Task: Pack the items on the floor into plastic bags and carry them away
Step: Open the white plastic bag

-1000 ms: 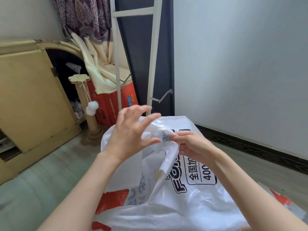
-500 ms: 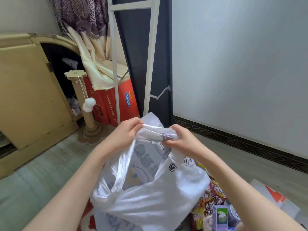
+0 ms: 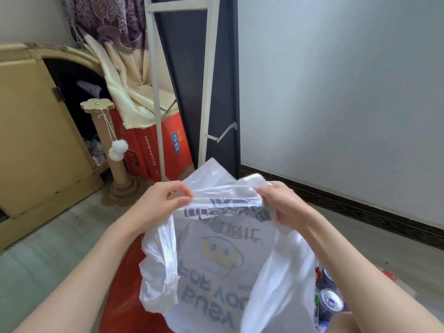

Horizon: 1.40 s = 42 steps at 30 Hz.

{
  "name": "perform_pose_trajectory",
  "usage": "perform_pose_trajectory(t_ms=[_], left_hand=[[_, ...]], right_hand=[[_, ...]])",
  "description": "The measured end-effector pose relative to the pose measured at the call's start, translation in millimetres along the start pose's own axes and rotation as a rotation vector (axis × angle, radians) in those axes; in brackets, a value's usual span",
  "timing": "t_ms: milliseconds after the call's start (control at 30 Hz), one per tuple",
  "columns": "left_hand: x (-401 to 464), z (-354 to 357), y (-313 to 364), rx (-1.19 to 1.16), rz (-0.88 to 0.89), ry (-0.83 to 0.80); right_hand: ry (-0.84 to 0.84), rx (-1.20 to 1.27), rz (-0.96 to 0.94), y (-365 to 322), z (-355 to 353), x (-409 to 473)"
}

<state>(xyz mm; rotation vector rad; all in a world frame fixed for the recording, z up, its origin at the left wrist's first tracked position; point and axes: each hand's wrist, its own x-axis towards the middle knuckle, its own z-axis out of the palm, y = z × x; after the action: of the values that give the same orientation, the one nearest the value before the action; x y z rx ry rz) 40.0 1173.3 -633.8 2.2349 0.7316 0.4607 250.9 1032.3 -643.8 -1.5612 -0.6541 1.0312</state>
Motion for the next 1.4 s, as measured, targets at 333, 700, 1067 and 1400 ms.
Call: perform_pose_trajectory(t_ms=[333,700,1067,1400], left_hand=[[6.6,62.6,40.0,0.480,0.660,0.103],[17.5,48.1,22.8,0.401,-0.078,0.377],[1.7,13.1,17.5,0.145,-0.009,0.288],[-3.0,5.0,-10.1,0.284,0.074,0.290]], right_hand=[[-0.197,0.116,-0.064,-1.4,16.8,2.2],[0.355,-0.734,-0.404,-4.3,35.3,-15.9],[0.367,-0.740,-0.400,13.0,18.8,3.3],[0.017,-0.185,-0.137,1.3,-23.2,-8.9]])
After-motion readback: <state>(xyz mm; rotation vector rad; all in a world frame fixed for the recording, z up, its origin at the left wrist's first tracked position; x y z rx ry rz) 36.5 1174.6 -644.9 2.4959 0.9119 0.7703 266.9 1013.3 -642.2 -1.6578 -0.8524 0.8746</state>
